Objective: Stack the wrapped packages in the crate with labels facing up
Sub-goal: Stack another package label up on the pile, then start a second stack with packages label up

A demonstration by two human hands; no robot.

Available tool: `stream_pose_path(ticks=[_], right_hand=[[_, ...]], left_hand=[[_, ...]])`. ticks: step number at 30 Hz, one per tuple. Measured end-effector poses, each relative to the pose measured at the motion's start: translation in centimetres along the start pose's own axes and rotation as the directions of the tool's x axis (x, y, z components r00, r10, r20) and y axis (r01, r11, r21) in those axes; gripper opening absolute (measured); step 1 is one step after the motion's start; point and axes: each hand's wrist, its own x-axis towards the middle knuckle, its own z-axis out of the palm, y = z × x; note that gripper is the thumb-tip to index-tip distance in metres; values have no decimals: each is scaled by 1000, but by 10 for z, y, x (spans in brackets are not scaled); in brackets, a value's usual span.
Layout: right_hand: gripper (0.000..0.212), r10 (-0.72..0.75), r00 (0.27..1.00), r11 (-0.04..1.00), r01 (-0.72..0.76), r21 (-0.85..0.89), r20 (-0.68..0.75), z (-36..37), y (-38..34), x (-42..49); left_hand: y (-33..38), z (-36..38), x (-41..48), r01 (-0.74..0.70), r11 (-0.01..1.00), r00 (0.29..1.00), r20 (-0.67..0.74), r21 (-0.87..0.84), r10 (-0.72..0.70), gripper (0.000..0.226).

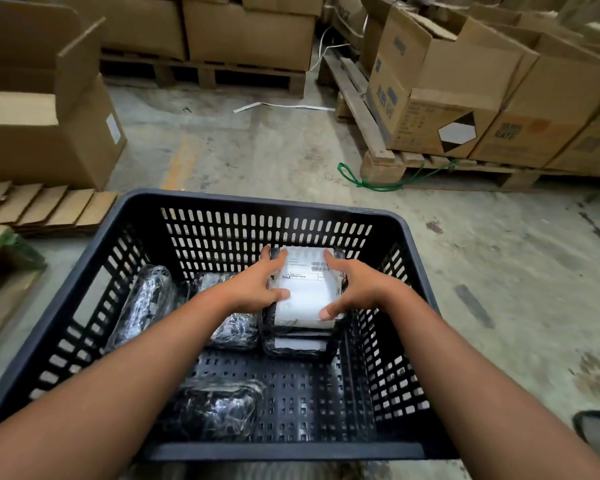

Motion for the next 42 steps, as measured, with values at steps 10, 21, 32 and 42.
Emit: stream_pose_path(ticks=[10, 21, 32, 42], right_hand=[[125, 5, 1000, 960, -10, -279, -17, -8, -32, -6], [73, -313, 942, 937, 285, -202, -121, 34, -125, 4], [88, -398, 913, 732, 375, -569, 90, 166, -122, 67], [100, -196, 972, 558, 222, -800, 132, 201, -116, 67]], left_hand=[[6, -40, -35, -68, 991, 991, -121, -116, 54, 85], [-26, -107, -93, -93, 996, 959, -269, -16, 85, 75], [-56, -97, -122, 237, 806, 968, -65, 543, -241, 99], [-54, -96, -120, 272, 760, 949, -37, 591, -312, 90]])
